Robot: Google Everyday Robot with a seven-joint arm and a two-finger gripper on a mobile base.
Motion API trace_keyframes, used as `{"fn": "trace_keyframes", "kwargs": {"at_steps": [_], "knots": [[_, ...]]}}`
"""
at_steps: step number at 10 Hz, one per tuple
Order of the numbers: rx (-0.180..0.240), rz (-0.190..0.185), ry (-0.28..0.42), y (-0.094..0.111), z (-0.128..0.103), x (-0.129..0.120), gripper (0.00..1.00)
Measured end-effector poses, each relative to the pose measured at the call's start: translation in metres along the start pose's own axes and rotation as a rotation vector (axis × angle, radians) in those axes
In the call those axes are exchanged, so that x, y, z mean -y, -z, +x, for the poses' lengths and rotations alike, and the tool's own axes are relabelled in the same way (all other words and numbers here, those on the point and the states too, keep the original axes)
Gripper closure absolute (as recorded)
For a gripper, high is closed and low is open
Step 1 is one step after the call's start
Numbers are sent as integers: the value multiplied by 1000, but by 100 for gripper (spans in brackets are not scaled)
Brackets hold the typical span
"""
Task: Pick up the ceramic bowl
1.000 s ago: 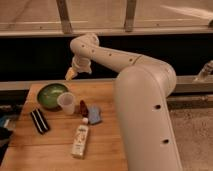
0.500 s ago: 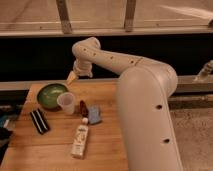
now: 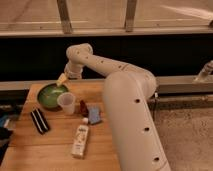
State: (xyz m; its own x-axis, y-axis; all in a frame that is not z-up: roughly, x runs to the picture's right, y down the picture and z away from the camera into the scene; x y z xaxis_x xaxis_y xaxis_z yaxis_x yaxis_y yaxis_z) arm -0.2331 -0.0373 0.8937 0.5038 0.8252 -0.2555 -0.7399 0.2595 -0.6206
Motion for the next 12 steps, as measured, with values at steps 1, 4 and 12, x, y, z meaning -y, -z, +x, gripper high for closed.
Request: {"fn": "trace_keyframes", "kwargs": {"at_steps": [1,4,12], "knots": [[-1,-24,0,-9,0,-2,20],[-24,-137,16,-53,-5,-22,20],[-144,-210,21,-98,19,-31,27]]}}
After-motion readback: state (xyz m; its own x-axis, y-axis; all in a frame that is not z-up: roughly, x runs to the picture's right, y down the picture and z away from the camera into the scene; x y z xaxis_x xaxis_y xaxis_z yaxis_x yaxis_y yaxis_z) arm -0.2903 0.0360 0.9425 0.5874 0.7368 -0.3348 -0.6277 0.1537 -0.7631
